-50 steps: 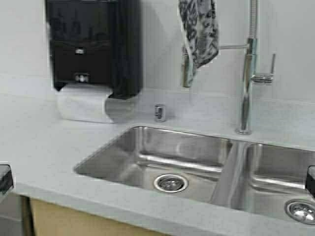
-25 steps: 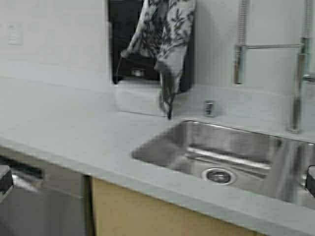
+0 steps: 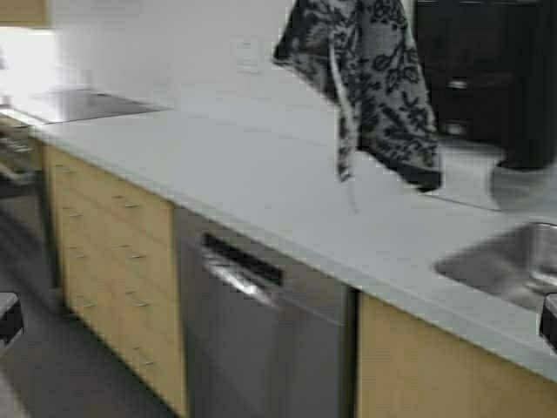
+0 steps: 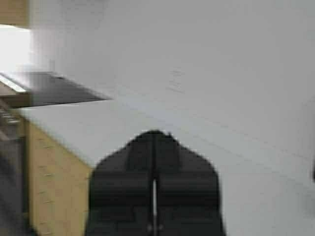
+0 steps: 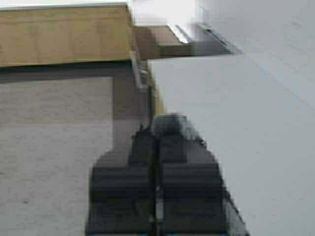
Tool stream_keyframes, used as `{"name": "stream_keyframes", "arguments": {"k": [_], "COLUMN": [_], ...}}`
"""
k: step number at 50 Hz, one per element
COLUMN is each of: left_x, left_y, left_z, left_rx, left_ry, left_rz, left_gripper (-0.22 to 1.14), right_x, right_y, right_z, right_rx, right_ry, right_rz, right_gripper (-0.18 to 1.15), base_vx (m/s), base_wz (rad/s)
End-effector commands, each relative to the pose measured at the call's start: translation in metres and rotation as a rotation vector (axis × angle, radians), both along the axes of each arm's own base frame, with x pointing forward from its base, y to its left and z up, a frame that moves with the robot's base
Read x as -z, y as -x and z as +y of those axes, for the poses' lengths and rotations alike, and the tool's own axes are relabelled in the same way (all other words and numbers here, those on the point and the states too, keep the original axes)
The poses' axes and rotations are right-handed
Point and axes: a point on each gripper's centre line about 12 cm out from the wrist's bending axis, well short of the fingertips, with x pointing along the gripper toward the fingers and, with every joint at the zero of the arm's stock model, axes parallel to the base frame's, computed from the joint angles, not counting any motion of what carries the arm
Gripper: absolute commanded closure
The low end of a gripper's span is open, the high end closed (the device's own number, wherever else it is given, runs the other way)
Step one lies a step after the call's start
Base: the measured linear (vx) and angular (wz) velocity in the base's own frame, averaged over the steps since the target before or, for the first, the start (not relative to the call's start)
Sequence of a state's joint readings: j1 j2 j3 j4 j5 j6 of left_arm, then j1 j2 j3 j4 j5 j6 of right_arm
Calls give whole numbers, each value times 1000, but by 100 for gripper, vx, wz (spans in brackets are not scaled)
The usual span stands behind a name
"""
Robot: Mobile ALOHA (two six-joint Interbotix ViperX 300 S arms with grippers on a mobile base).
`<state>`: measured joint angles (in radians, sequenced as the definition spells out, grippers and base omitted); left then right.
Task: Get the cloth and wipe up the spill under the wine glass
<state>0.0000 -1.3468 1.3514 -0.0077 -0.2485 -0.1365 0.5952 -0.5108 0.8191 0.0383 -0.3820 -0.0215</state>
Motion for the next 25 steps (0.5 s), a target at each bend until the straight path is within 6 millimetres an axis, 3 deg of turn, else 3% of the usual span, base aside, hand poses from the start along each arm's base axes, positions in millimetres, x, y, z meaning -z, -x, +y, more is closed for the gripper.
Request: {"name": "stream_keyframes", "arguments": {"k": [1, 12, 25], "left_x": [-5, -6, -6], "left_y": [-2, -2, -1], "left_z": [0, 0, 0], "left_rx": [-3, -2, -2], "left_ry": [1, 3, 6], "left_rz": [-6, -8, -14], "left_gripper": [89, 89, 89], "right_x": [-9, 3, 11], "right_y": [-5, -18, -21], "right_z": [-7, -33, -44], "right_rx": [29, 122, 159], "right_ry": [-20, -10, 5], "right_rz": [-36, -12, 1], "right_gripper": [90, 90, 90], "base_vx": [-7, -6, -3], "base_wz": [52, 50, 54]}}
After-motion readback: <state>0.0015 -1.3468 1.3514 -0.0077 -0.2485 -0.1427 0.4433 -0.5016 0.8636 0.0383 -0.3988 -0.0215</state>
